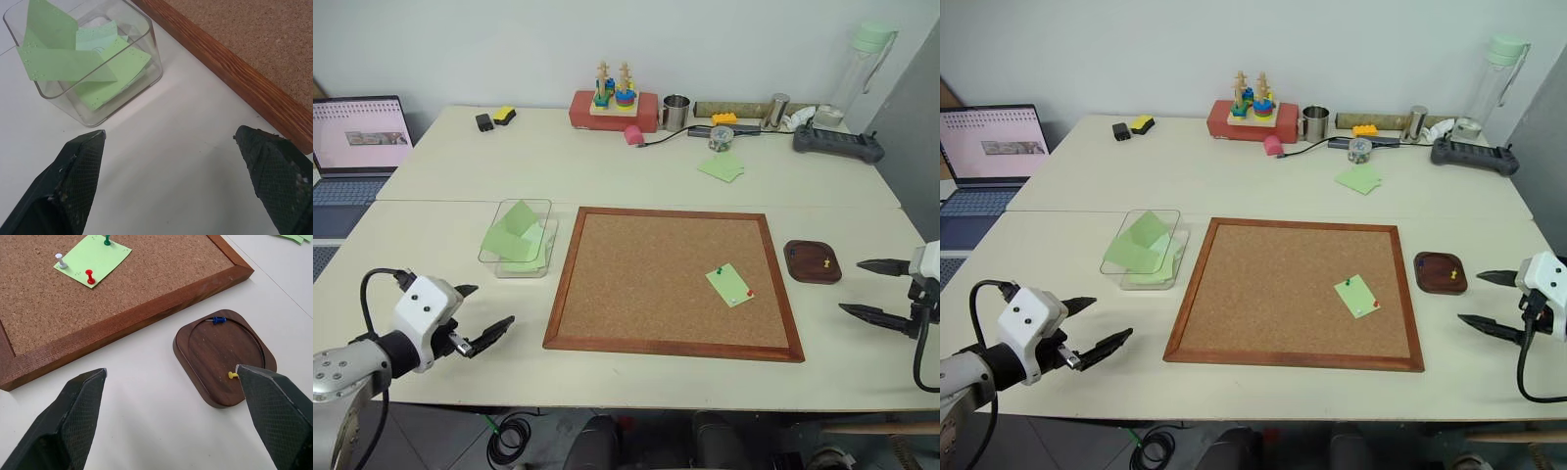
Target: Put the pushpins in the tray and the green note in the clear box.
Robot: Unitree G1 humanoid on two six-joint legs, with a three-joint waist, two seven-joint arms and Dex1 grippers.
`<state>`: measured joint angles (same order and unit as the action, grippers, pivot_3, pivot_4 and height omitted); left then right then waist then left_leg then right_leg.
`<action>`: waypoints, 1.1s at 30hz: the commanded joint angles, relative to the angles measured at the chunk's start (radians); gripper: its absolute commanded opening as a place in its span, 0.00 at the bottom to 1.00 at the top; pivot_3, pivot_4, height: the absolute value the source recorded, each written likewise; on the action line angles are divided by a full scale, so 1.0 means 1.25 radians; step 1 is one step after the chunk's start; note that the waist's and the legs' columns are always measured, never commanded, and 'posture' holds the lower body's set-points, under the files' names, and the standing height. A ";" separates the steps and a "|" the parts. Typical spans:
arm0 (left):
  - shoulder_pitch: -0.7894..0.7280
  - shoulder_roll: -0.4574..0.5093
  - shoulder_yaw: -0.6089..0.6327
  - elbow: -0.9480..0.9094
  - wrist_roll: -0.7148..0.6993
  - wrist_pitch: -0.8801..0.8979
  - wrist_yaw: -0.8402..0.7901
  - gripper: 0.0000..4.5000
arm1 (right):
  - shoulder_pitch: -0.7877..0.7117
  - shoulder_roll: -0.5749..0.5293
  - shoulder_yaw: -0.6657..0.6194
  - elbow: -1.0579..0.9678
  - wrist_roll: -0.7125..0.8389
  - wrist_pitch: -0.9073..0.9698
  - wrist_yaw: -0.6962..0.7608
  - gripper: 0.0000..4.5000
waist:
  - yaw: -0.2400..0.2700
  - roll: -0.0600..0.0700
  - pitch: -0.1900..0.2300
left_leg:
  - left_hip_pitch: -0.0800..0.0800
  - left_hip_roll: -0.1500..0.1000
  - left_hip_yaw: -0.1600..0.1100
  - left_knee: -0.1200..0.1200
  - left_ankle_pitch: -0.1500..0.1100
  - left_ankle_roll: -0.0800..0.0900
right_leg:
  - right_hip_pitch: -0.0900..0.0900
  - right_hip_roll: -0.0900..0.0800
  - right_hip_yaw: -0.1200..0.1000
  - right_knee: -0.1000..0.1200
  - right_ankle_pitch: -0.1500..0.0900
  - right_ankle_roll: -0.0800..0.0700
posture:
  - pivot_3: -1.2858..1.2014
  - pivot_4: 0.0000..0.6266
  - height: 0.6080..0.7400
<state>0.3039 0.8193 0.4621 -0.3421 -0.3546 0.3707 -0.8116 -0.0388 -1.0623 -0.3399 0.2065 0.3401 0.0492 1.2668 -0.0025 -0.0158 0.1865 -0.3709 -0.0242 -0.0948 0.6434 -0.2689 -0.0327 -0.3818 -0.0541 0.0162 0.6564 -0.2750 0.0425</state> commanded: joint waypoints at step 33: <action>-0.009 0.002 0.022 -0.029 -0.034 0.042 -0.024 1.00 | -0.021 -0.024 -0.021 0.037 -0.008 -0.020 0.014 0.99 | 0.000 0.000 0.000 | 0.000 0.000 0.001 0.000 0.000 0.000 | 0.000 0.000 0.000 0.000 0.000 0.000 | 0.52 0.24 1.00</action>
<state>0.3084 0.8148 0.4667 -0.3468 -0.3652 0.4196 -0.8321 -0.0595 -1.0697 -0.3399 0.2605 0.3318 0.0370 1.2848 -0.0027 -0.0157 0.1864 -0.3707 -0.0242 -0.0941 0.6437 -0.2689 -0.0327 -0.3817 -0.0540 0.0162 0.6569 -0.2747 0.0423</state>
